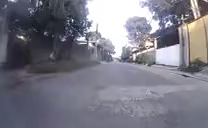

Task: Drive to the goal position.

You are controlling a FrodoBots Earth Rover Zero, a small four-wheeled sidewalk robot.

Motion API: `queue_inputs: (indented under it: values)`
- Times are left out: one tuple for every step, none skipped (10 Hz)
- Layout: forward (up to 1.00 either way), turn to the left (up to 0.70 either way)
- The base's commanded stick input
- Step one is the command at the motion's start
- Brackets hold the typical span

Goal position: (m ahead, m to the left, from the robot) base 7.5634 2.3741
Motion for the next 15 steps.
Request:
queue_inputs:
  values:
    - [1.00,0.01]
    - [1.00,0.01]
    - [1.00,0.01]
    - [1.00,0.01]
    - [1.00,0.01]
    - [1.00,0.01]
    - [1.00,0.01]
    - [1.00,0.01]
    - [1.00,0.01]
    - [1.00,0.01]
    - [1.00,0.01]
    - [1.00,0.01]
    - [1.00,0.01]
    - [1.00,0.01]
    - [1.00,0.01]
